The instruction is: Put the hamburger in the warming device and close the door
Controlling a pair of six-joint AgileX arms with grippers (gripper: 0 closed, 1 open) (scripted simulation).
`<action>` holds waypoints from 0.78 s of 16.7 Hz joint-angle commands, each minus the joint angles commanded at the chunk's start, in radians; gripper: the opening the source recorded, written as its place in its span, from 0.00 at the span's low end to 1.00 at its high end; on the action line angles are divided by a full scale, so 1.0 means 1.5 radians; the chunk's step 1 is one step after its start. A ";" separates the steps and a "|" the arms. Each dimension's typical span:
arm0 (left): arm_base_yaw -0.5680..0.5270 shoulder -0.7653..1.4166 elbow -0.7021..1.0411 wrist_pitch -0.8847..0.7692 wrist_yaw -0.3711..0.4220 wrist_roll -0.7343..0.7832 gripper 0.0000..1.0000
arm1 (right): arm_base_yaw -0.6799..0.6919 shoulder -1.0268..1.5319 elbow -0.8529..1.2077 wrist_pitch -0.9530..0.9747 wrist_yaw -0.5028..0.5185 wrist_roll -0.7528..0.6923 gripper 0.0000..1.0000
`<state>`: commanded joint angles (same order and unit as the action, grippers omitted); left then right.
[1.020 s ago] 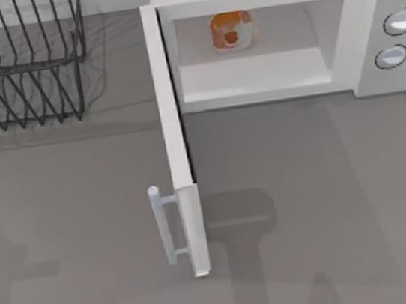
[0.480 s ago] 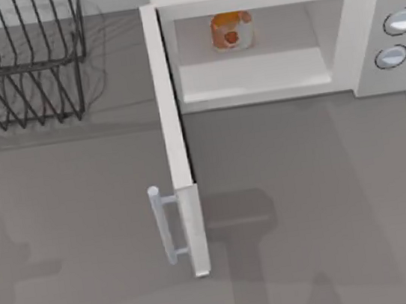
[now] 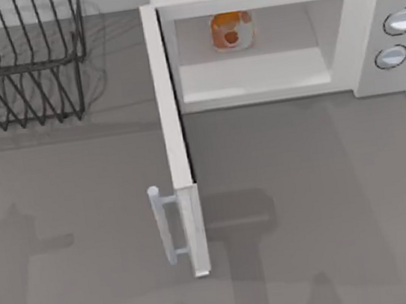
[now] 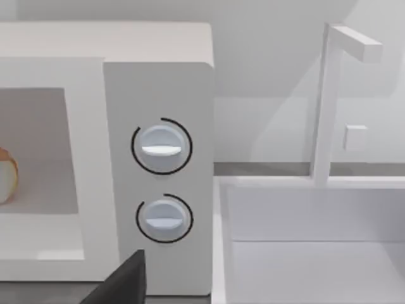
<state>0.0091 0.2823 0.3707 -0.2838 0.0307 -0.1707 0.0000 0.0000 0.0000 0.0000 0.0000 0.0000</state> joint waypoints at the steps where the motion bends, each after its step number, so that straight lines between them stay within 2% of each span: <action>1: -0.040 0.053 0.030 -0.021 -0.029 -0.023 0.00 | 0.000 0.000 0.000 0.000 0.000 0.000 1.00; 5: -0.197 0.301 0.151 -0.100 -0.146 -0.112 0.00 | 0.000 0.000 0.000 0.000 0.000 0.000 1.00; 8: -0.313 0.434 0.226 -0.146 -0.226 -0.165 0.00 | 0.000 0.000 0.000 0.000 0.000 0.000 1.00; 11: -0.405 0.523 0.272 -0.179 -0.282 -0.192 0.00 | 0.000 0.000 0.000 0.000 0.000 0.000 1.00; 13: -0.434 0.552 0.286 -0.193 -0.303 -0.198 0.00 | 0.000 0.000 0.000 0.000 0.000 0.000 1.00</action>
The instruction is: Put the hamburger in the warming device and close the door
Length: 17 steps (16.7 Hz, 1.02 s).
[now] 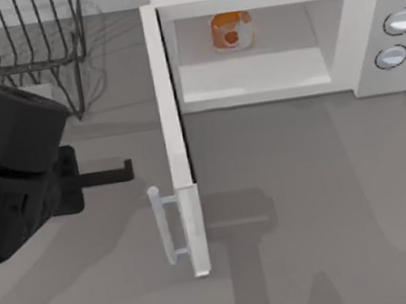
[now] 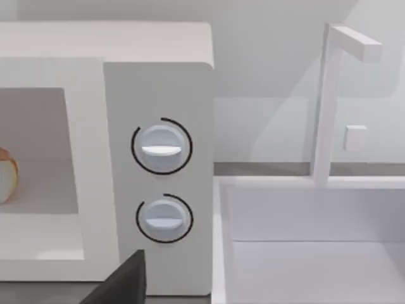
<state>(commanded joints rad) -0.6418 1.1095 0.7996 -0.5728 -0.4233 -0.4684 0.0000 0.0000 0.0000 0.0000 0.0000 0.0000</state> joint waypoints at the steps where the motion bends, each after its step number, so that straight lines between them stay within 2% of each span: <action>1: -0.004 0.003 0.002 -0.002 -0.003 -0.001 0.00 | 0.000 0.000 0.000 0.000 0.000 0.000 1.00; 8: -0.002 0.013 -0.020 0.025 -0.002 -0.002 0.00 | 0.000 0.000 0.000 0.000 0.000 0.000 1.00; 17: -0.001 0.100 -0.205 0.307 -0.001 0.003 0.00 | 0.000 0.000 0.000 0.000 0.000 0.000 1.00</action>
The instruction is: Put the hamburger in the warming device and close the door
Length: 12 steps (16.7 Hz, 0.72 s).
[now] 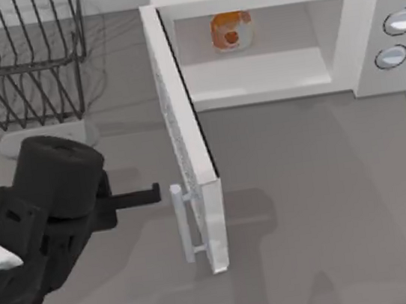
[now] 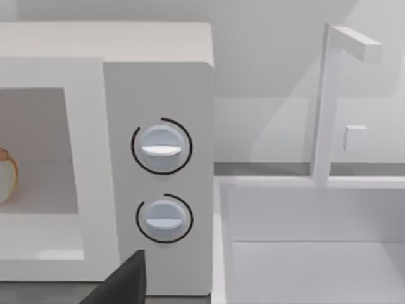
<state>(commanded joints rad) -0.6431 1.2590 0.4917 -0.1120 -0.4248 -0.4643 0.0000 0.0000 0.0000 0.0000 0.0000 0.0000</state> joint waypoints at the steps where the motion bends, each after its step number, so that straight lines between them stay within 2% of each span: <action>1: 0.000 0.004 -0.010 0.011 0.000 0.001 0.00 | 0.000 0.000 0.000 0.000 0.000 0.000 1.00; 7: -0.017 0.003 0.017 0.003 -0.011 -0.009 0.00 | 0.000 0.000 0.000 0.000 0.000 0.000 1.00; 12: -0.122 0.125 0.116 -0.025 -0.070 -0.100 0.00 | 0.000 0.000 0.000 0.000 0.000 0.000 1.00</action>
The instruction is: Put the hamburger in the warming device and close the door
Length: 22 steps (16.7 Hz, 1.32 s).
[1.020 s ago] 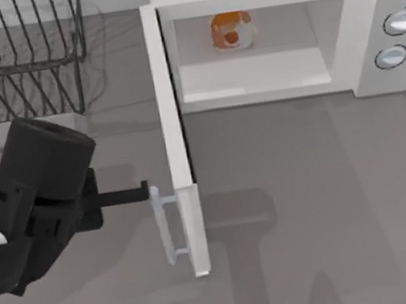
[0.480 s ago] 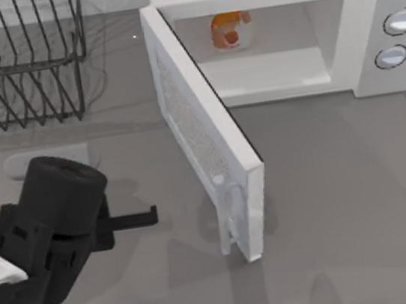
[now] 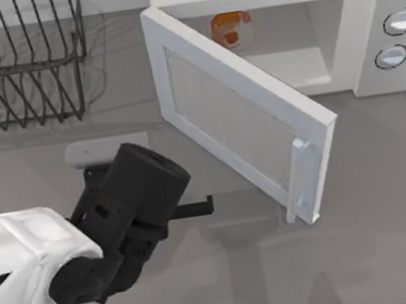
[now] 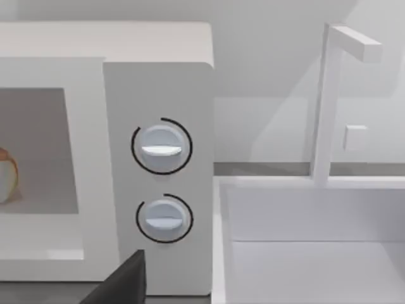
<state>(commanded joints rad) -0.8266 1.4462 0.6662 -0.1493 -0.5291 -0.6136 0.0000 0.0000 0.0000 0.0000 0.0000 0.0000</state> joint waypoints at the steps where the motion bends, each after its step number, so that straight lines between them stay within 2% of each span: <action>1: -0.023 0.025 0.022 -0.005 -0.011 -0.019 0.00 | 0.000 0.000 0.000 0.000 0.000 0.000 1.00; 5: -0.081 0.080 0.080 -0.026 -0.053 -0.077 0.00 | 0.000 0.000 0.000 0.000 0.000 0.000 1.00; 11: -0.086 0.088 0.090 -0.031 -0.055 -0.083 0.00 | 0.000 0.000 0.000 0.000 0.000 0.000 1.00; 18: -0.172 0.250 0.297 -0.123 -0.099 -0.175 0.00 | 0.000 0.000 0.000 0.000 0.000 0.000 1.00; 22: -0.193 0.288 0.338 -0.147 -0.109 -0.197 0.00 | 0.000 0.000 0.000 0.000 0.000 0.000 1.00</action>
<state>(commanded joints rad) -1.1158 1.8790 1.1735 -0.3692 -0.6928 -0.9084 0.0000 0.0000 0.0000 0.0000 0.0000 0.0000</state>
